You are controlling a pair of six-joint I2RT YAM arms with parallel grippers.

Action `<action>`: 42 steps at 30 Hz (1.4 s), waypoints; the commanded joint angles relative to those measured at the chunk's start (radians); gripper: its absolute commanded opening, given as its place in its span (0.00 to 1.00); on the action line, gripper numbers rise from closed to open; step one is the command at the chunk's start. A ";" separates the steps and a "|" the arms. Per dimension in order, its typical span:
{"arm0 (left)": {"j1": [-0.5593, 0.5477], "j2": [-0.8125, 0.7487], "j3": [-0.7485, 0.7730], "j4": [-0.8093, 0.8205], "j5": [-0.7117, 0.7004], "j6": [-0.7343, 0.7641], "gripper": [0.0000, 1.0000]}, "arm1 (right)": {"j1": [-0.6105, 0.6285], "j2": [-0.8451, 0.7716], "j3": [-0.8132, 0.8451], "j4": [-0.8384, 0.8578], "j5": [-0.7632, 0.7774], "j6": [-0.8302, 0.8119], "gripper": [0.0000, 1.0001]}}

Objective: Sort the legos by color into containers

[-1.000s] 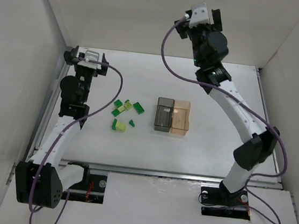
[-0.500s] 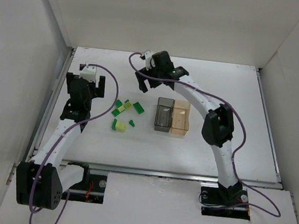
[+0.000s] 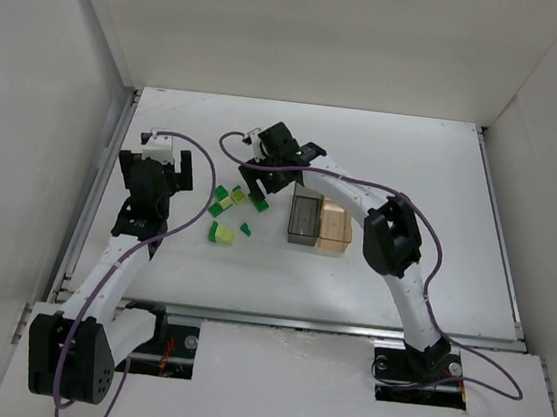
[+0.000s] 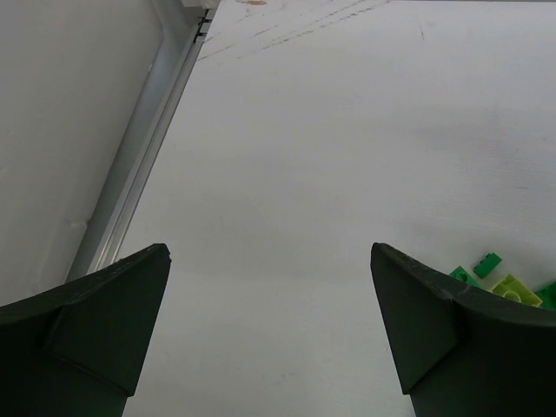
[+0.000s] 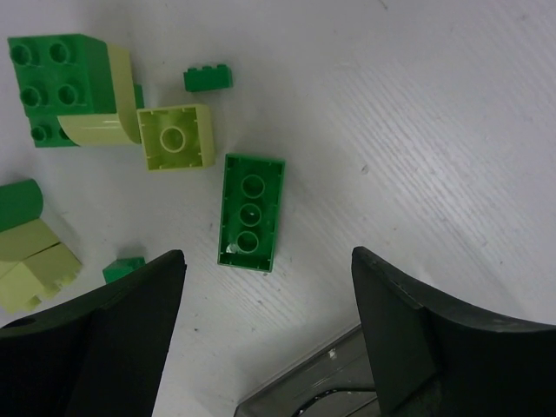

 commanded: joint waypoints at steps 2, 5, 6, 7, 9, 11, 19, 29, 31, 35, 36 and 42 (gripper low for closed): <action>0.001 -0.042 -0.022 0.057 0.001 -0.017 1.00 | 0.024 0.042 -0.030 0.021 0.054 0.018 0.82; 0.001 -0.042 -0.022 0.047 0.012 -0.026 1.00 | 0.035 0.052 -0.041 0.047 0.055 0.029 0.78; 0.001 -0.042 -0.022 0.038 0.012 -0.026 1.00 | 0.035 0.063 -0.041 0.047 0.055 0.029 0.78; 0.001 -0.051 -0.022 0.038 0.012 -0.026 1.00 | 0.046 0.077 -0.041 0.060 0.065 0.029 0.76; 0.001 -0.051 -0.022 0.038 0.012 -0.026 1.00 | 0.058 0.086 -0.041 0.070 0.097 0.029 0.71; 0.001 -0.051 -0.022 0.047 0.012 -0.026 1.00 | 0.069 0.101 -0.041 0.079 0.107 0.055 0.66; 0.001 -0.051 -0.022 0.047 0.026 -0.026 1.00 | 0.069 0.082 -0.062 0.128 0.154 0.118 0.00; 0.001 -0.033 -0.040 0.009 0.355 0.171 0.86 | 0.037 -0.142 0.012 0.079 0.246 0.254 0.00; 0.001 -0.019 -0.031 -0.038 0.449 0.265 0.86 | 0.005 -0.194 -0.057 0.056 0.246 0.279 0.00; 0.001 0.065 0.022 -0.118 0.624 0.351 0.89 | 0.005 -0.354 -0.214 -0.022 0.256 0.308 0.00; 0.001 0.083 0.033 -0.146 0.667 0.368 0.91 | 0.005 -0.374 -0.238 -0.039 0.256 0.319 0.00; 0.001 0.183 0.105 -0.169 0.727 0.438 0.87 | -0.005 -0.432 -0.376 -0.093 0.246 0.447 0.00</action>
